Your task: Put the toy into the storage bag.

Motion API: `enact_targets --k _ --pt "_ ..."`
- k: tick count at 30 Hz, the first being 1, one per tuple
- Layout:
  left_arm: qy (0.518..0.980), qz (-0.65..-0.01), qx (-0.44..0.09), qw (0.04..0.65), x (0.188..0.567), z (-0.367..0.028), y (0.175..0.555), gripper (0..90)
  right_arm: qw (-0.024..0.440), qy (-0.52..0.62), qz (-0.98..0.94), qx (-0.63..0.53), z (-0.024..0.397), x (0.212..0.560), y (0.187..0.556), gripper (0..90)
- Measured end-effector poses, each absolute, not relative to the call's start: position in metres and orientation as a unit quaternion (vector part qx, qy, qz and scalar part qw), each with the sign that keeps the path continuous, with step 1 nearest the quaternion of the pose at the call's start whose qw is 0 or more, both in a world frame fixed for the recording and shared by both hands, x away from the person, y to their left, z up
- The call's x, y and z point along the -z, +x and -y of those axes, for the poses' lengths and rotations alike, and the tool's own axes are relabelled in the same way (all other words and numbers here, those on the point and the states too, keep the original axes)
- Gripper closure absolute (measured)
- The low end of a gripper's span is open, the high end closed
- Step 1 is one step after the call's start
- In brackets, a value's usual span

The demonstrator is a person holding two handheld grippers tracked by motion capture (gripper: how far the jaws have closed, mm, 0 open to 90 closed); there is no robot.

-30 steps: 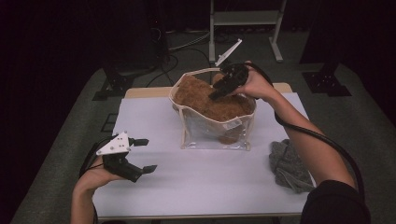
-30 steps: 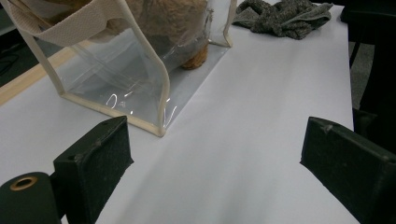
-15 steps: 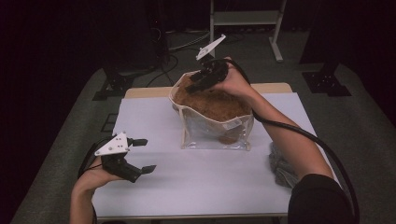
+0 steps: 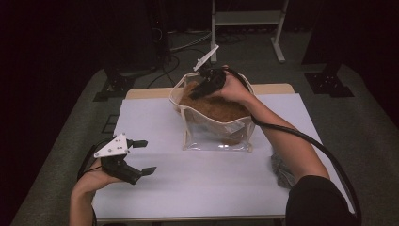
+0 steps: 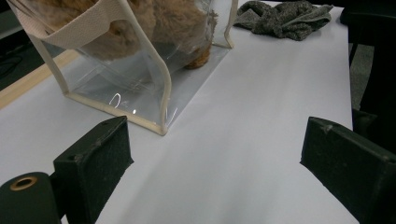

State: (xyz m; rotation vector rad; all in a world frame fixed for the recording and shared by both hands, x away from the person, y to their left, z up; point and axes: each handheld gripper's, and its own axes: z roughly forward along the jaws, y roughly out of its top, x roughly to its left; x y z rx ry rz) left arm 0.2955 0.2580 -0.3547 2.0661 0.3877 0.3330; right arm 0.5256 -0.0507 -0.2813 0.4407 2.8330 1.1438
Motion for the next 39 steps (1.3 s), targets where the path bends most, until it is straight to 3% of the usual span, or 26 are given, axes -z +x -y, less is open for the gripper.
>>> enact_targets --k 7,14,24,39 --pt "0.850 -0.158 -0.138 0.483 0.354 -0.258 0.294 7.7 0.020 0.147 -0.924 -0.353 0.052 0.289 0.525 67.5" --pt "0.848 -0.159 -0.138 0.486 0.354 -0.256 0.294 7.7 0.008 0.152 -0.907 -0.393 0.059 0.274 0.523 58.5" --pt "0.848 -0.159 -0.143 0.486 0.351 -0.255 0.294 7.7 0.017 0.164 -0.890 -0.424 0.101 0.244 0.506 51.5" --pt "0.850 -0.152 -0.140 0.484 0.353 -0.250 0.296 7.7 0.015 0.189 -0.876 -0.443 0.150 0.235 0.483 48.0"
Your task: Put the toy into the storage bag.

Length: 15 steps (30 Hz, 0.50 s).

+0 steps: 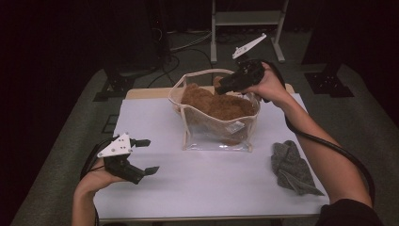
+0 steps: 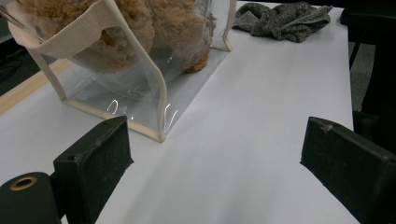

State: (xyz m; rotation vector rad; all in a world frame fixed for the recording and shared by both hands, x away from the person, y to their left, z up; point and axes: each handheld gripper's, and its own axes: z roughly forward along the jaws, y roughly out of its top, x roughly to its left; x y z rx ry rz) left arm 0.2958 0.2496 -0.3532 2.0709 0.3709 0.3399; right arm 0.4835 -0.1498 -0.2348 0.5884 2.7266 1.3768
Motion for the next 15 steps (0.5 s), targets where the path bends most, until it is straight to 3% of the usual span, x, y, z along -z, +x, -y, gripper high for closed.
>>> enact_targets --k 15 --pt "0.853 -0.156 -0.133 0.481 0.357 -0.246 0.295 7.7 0.009 0.213 -0.867 -0.451 0.191 0.241 0.466 47.1"
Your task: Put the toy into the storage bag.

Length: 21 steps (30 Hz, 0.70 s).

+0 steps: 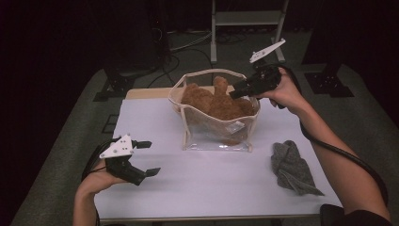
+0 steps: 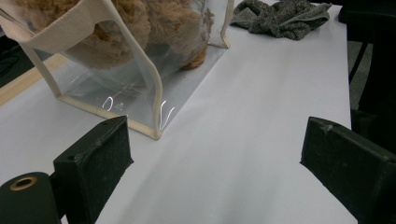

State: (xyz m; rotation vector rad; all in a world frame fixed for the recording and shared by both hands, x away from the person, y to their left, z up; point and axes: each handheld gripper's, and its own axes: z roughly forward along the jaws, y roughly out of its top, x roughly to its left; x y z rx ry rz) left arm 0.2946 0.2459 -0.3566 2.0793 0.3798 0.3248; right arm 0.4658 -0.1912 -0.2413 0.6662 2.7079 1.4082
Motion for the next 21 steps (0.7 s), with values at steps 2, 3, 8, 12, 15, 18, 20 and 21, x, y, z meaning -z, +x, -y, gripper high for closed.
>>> enact_targets --k 2,3,8,12,15,18,20,21 --pt "0.853 -0.155 -0.133 0.481 0.357 -0.246 0.295 7.7 0.011 0.217 -0.865 -0.453 0.198 0.242 0.463 47.0" --pt "0.852 -0.156 -0.133 0.481 0.357 -0.246 0.295 7.7 0.012 0.217 -0.865 -0.453 0.200 0.242 0.462 47.0" --pt "0.851 -0.156 -0.132 0.483 0.357 -0.246 0.295 7.7 0.012 0.226 -0.861 -0.456 0.215 0.244 0.455 46.6" --pt "0.851 -0.155 -0.131 0.484 0.357 -0.245 0.296 7.7 0.012 0.234 -0.858 -0.457 0.226 0.245 0.451 46.1" --pt "0.851 -0.157 -0.129 0.484 0.358 -0.245 0.296 7.7 0.012 0.239 -0.855 -0.460 0.233 0.246 0.448 46.1" --pt "0.850 -0.154 -0.129 0.486 0.358 -0.245 0.295 7.7 0.012 0.242 -0.855 -0.459 0.238 0.247 0.445 45.8" --pt "0.849 -0.154 -0.129 0.488 0.358 -0.245 0.296 7.7 0.012 0.245 -0.852 -0.462 0.242 0.248 0.442 45.6" --pt "0.849 -0.154 -0.128 0.488 0.358 -0.245 0.296 7.7 0.012 0.246 -0.852 -0.461 0.244 0.248 0.441 45.5"
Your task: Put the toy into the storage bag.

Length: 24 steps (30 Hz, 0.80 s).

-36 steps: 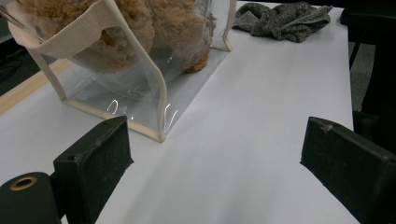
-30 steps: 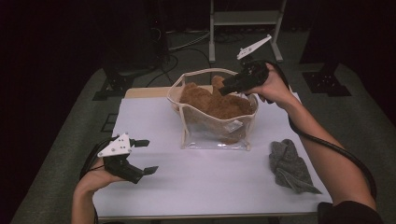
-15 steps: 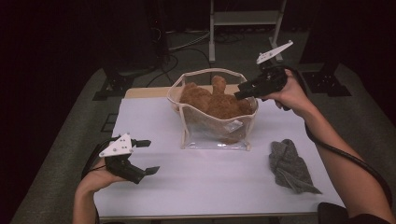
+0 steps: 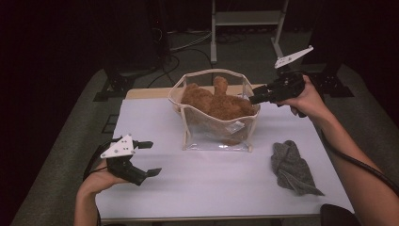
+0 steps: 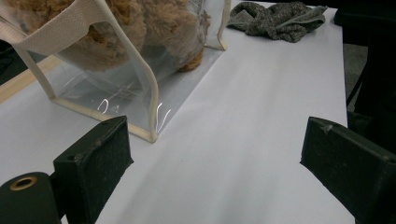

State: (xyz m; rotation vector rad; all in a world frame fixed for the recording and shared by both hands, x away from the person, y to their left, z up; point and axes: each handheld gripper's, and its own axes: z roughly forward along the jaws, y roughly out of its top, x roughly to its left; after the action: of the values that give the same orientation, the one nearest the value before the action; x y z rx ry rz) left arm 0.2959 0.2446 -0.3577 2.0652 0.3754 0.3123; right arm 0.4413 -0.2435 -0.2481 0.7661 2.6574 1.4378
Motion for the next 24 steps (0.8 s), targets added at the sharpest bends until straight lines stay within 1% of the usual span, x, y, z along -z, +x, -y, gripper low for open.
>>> enact_targets --k 24 --pt "0.852 -0.156 -0.126 0.485 0.359 -0.242 0.296 7.7 0.011 0.277 -0.840 -0.467 0.282 0.265 0.421 42.5"
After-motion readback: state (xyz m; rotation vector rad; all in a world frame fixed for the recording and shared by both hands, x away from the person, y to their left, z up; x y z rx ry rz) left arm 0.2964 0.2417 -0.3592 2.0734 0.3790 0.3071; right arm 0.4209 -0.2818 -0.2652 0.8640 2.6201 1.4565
